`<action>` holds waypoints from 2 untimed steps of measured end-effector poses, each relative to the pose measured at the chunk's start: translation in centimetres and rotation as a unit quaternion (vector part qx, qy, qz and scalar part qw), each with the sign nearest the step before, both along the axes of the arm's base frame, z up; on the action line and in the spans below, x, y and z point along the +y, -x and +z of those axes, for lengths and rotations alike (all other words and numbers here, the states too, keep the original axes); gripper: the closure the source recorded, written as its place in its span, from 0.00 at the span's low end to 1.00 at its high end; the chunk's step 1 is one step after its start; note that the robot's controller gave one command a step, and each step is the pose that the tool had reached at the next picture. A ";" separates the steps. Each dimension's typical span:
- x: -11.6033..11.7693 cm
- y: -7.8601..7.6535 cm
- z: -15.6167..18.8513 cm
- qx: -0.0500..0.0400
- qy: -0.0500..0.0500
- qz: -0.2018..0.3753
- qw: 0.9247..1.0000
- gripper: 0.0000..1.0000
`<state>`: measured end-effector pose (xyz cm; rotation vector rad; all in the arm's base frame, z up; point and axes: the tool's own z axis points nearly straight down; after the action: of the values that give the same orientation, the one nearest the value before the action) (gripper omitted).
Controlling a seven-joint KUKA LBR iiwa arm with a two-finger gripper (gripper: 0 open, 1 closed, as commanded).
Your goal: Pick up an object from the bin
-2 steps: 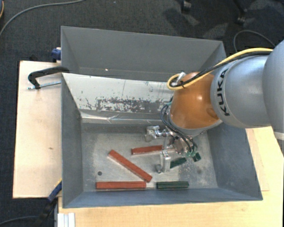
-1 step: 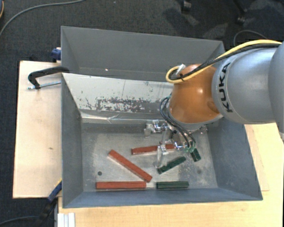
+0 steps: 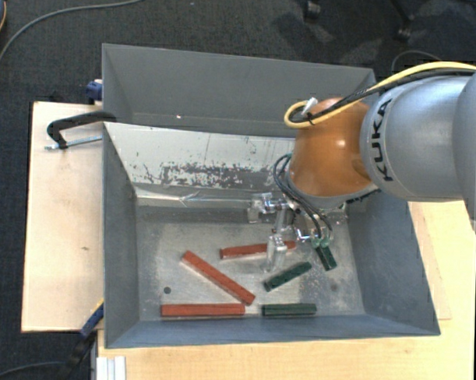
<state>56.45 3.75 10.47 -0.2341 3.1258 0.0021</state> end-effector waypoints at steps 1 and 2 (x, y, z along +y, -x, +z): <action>-0.7 0.5 -3.5 0.005 0.000 -0.056 0.998 0.00; -0.7 0.4 -3.4 0.003 0.000 -0.056 0.998 0.00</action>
Offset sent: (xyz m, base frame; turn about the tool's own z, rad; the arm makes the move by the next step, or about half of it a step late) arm -0.0049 -0.0080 -0.0347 0.1124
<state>56.03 3.09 7.03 -0.0584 3.1405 0.0026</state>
